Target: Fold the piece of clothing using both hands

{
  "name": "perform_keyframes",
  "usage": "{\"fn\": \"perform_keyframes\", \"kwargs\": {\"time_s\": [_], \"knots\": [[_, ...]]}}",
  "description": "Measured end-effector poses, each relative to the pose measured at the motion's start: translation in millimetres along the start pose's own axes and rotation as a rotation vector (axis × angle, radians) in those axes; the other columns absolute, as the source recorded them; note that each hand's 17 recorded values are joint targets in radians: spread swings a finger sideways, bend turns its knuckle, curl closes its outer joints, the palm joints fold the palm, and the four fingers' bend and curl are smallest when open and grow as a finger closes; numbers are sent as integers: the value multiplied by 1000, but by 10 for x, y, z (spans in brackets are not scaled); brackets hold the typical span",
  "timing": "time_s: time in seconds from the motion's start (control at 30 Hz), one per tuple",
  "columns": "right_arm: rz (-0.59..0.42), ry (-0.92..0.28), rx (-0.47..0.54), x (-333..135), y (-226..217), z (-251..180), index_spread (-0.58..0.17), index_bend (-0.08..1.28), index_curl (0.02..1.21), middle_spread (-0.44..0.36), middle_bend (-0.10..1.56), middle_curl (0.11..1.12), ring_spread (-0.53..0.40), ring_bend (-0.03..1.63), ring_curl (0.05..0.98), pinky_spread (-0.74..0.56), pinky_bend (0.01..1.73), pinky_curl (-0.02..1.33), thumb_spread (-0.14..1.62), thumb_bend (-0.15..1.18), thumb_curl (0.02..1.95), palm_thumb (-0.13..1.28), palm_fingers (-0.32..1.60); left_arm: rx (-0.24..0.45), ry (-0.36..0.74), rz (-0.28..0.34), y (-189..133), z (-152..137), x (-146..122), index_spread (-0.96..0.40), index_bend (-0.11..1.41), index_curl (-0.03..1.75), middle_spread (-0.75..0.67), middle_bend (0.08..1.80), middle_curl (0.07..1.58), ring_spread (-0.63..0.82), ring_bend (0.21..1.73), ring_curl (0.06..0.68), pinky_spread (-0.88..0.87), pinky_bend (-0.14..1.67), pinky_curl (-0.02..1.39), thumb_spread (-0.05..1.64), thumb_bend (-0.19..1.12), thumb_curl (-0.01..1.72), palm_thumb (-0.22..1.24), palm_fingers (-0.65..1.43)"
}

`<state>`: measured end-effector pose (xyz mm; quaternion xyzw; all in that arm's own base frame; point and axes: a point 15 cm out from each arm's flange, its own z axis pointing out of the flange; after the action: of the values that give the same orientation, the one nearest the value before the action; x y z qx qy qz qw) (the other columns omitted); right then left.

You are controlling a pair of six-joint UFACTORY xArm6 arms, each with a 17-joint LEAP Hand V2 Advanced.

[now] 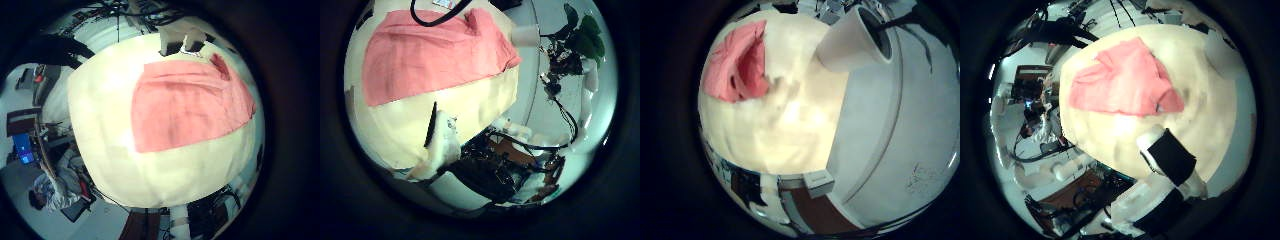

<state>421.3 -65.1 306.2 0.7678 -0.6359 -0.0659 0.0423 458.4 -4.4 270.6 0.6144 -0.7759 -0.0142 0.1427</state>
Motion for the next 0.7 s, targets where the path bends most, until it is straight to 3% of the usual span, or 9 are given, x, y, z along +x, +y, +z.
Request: {"fn": "perform_keyframes", "kwargs": {"time_s": [0.1,0.33,0.57,0.7], "knots": [[-3,-25,-38,93,104,228,-294,214,442,-7,492,432,31,572,304,247,355,413,1310,-22,217,558,112,-15,7,0,20,135,56,68,156,314,332,177,265,511,399,265,528,367,337,1319,4,390,501,-34],[37,-27,2,381,-3,650,-283,173,400,-9,432,403,46,518,279,236,316,381,1232,-17,237,553,159,-13,13,0,-50,443,77,61,158,304,320,181,265,514,399,264,521,358,326,1319,-10,372,516,-23],[42,-62,-63,405,-20,1104,-276,164,361,-47,393,385,37,485,267,220,298,358,1171,-23,246,526,190,-13,7,-5,-75,685,36,56,161,298,299,183,270,510,404,262,507,346,319,1315,-11,357,517,-15],[44,-82,-61,375,-132,1243,-269,165,347,-24,380,381,36,471,263,209,286,348,1155,-19,253,521,205,-16,5,-8,-110,817,-5,56,159,297,291,185,273,509,405,261,498,339,317,1314,-11,351,518,-12]]}}
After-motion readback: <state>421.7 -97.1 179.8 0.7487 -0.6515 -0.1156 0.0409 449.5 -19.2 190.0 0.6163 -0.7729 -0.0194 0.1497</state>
